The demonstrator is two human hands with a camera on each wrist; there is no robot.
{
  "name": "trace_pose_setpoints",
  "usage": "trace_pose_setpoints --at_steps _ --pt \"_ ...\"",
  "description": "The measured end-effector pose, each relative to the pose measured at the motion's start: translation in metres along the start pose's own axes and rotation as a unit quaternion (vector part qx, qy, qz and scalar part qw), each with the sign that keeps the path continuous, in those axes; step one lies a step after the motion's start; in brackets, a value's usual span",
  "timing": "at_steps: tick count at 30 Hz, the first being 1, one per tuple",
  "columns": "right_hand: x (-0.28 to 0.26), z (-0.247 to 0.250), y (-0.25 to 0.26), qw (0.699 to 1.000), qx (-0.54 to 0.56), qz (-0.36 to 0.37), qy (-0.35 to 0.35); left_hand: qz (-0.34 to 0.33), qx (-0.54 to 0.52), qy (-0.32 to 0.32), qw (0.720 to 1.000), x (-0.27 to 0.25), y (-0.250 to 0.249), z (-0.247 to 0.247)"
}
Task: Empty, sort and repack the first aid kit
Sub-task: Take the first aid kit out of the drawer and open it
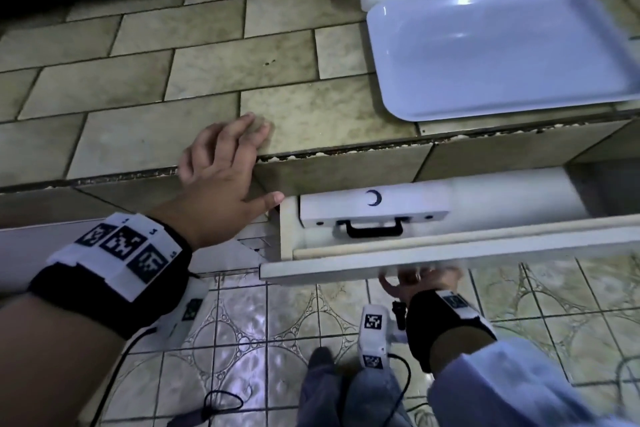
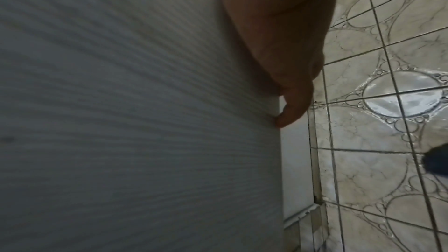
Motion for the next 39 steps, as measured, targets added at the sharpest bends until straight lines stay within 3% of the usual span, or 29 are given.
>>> trace_pose_setpoints --at_steps 3,5,6,7,8,10,11,12,14,15,16,19,20,21,23,27,28,29,30,32,36,39 --pt "0.003 0.031 0.000 0.999 -0.039 0.019 0.010 -0.001 -0.001 0.004 1.000 -0.001 -0.002 0.001" --pt "-0.002 0.053 0.001 0.988 -0.154 0.027 0.017 -0.005 -0.009 -0.004 1.000 0.000 -0.002 0.000" --pt "-0.007 0.064 0.003 0.967 -0.252 0.032 0.018 -0.005 -0.023 -0.017 1.000 -0.001 -0.002 -0.001" --pt "-0.016 0.073 0.006 0.927 -0.373 0.041 0.029 -0.002 -0.041 -0.045 0.998 -0.004 -0.002 -0.002" --pt "-0.029 0.078 0.008 0.861 -0.503 0.042 0.060 -0.003 -0.051 -0.091 0.995 -0.010 -0.002 -0.003" --pt "-0.063 0.078 0.009 0.704 -0.691 0.012 0.164 -0.040 -0.031 -0.177 0.983 -0.024 -0.009 -0.004" --pt "-0.081 0.075 0.010 0.626 -0.748 -0.001 0.221 -0.076 -0.015 -0.180 0.981 -0.032 -0.015 -0.007" --pt "-0.101 0.070 0.013 0.552 -0.787 -0.004 0.276 -0.119 0.000 -0.153 0.981 -0.037 -0.021 -0.014" --pt "-0.139 0.056 0.025 0.434 -0.823 0.017 0.366 -0.167 0.007 -0.011 0.986 -0.039 -0.030 -0.035" --pt "-0.155 0.048 0.035 0.411 -0.819 0.020 0.400 -0.148 -0.011 0.060 0.987 -0.037 -0.035 -0.045" --pt "-0.171 0.038 0.045 0.418 -0.805 0.014 0.422 -0.117 -0.033 0.121 0.985 -0.033 -0.037 -0.057" --pt "-0.199 0.000 0.080 0.519 -0.749 0.086 0.403 -0.001 -0.097 0.239 0.966 -0.018 -0.053 -0.081" --pt "-0.198 -0.014 0.093 0.544 -0.741 0.140 0.369 0.024 -0.109 0.251 0.962 -0.013 -0.060 -0.086" --pt "-0.193 -0.028 0.104 0.545 -0.747 0.191 0.330 0.043 -0.104 0.261 0.959 -0.008 -0.066 -0.091" --pt "-0.169 -0.053 0.120 0.489 -0.795 0.260 0.247 0.075 -0.091 0.267 0.956 0.002 -0.075 -0.097" --pt "-0.115 -0.082 0.128 0.241 -0.922 0.277 0.123 0.127 -0.081 0.207 0.967 0.028 -0.069 -0.108" --pt "-0.107 -0.086 0.127 0.204 -0.936 0.264 0.114 0.141 -0.079 0.203 0.966 0.034 -0.065 -0.110" --pt "-0.102 -0.088 0.126 0.186 -0.945 0.246 0.112 0.150 -0.079 0.211 0.963 0.038 -0.064 -0.111" --pt "-0.097 -0.090 0.126 0.183 -0.950 0.226 0.110 0.158 -0.078 0.234 0.956 0.041 -0.063 -0.114" --pt "-0.087 -0.090 0.128 0.215 -0.953 0.181 0.111 0.156 -0.063 0.285 0.944 0.044 -0.067 -0.117" --pt "-0.072 -0.091 0.129 0.359 -0.921 0.076 0.135 0.140 -0.033 0.307 0.941 0.050 -0.073 -0.128" --pt "-0.072 -0.097 0.137 0.385 -0.911 0.078 0.128 0.146 -0.086 0.285 0.944 0.055 -0.074 -0.129"
Point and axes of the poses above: each hand's wrist, its own x-axis towards the middle knuckle, its own z-axis out of the back of the hand, y = z × x, the point moved 2 cm from there along x, towards the middle knuckle, and after that the axes turned 4 degrees about z, right-handed, at the moved point
